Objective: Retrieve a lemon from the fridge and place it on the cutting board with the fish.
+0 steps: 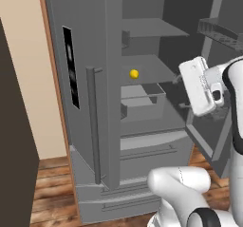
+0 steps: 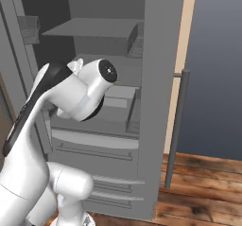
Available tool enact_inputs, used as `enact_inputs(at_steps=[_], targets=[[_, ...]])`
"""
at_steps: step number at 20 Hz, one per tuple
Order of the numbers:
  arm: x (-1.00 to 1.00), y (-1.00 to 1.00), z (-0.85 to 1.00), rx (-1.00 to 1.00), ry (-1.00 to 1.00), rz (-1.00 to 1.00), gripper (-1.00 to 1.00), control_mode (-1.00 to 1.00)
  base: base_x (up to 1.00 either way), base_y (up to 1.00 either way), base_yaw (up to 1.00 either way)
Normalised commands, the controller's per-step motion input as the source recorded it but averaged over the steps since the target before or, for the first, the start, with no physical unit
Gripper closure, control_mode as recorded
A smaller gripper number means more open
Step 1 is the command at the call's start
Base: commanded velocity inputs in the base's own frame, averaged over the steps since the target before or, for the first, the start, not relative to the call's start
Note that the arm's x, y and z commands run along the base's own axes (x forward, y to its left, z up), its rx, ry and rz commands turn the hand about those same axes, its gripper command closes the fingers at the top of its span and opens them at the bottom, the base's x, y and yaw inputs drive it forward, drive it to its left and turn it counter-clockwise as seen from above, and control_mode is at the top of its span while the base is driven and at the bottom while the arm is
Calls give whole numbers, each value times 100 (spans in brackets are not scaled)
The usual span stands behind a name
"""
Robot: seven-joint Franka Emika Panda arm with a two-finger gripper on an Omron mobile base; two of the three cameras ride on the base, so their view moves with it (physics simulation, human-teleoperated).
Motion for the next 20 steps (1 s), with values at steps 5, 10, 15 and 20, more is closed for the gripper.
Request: enact_inputs(at_steps=[5, 10, 15, 20], targets=[[55, 46, -15, 2, -2, -7, -100, -100, 0, 0, 0], [13, 60, 0, 0, 5, -2, -100, -100, 0, 0, 0], [4, 40, 0, 0, 10, 0, -100, -100, 0, 0, 0], [-4, 43, 0, 0, 12, 0, -100, -100, 0, 0, 0]])
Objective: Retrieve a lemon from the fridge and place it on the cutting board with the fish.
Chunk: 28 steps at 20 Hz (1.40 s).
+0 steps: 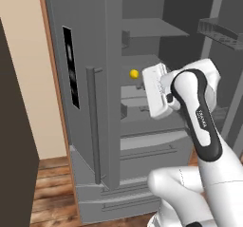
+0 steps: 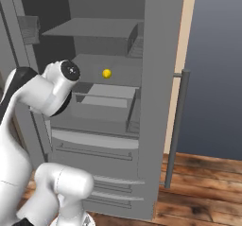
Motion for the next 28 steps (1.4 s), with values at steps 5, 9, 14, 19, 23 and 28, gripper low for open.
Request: enact_inputs(at_steps=[5, 9, 14, 19, 23, 28], targets=[[-4, 48, 0, 1, 13, 0, -100, -100, 0, 0, 0], [0, 60, 0, 0, 10, 0, -100, -100, 0, 0, 0], [0, 73, 0, 0, 10, 0, -100, -100, 0, 0, 0], [-6, 83, 0, 0, 11, 0, -100, -100, 0, 0, 0], [-21, 88, 0, 0, 9, 0, -100, -100, 0, 0, 0], [-28, 59, 0, 0, 2, -1, -100, -100, 0, 0, 0]])
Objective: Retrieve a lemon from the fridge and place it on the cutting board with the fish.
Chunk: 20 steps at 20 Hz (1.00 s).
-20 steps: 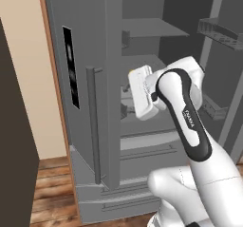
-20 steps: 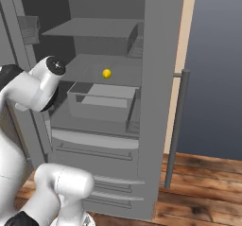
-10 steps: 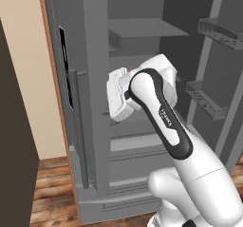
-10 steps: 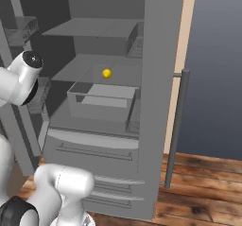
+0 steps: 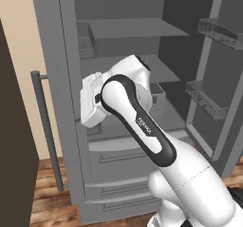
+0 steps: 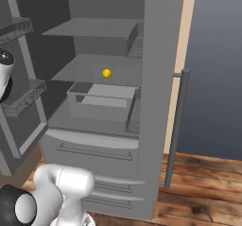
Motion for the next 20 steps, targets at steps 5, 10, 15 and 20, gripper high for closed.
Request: enact_inputs(at_steps=[5, 10, 15, 20], targets=[[-30, 2, 0, 0, 0, -4, -100, -100, 0, 0, 0], [-27, -22, 5, 0, 0, -3, -100, -100, 0, 0, 0], [-17, -85, 1, -12, -1, 1, -100, -100, 0, 0, 0], [29, -97, -22, -36, -3, 45, -100, -100, 0, 0, 0]])
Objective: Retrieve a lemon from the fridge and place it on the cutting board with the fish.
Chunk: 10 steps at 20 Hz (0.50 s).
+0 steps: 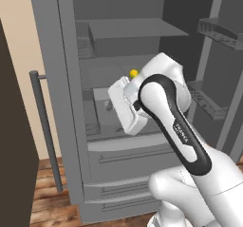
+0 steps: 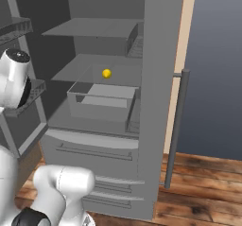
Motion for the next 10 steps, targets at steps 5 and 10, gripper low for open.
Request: enact_inputs(at_steps=[5, 10], targets=[[-1, -90, -24, -41, -29, 57, -100, -100, 0, 0, 0], [-22, -78, -21, -49, -38, 60, -100, -100, 0, 0, 0]])
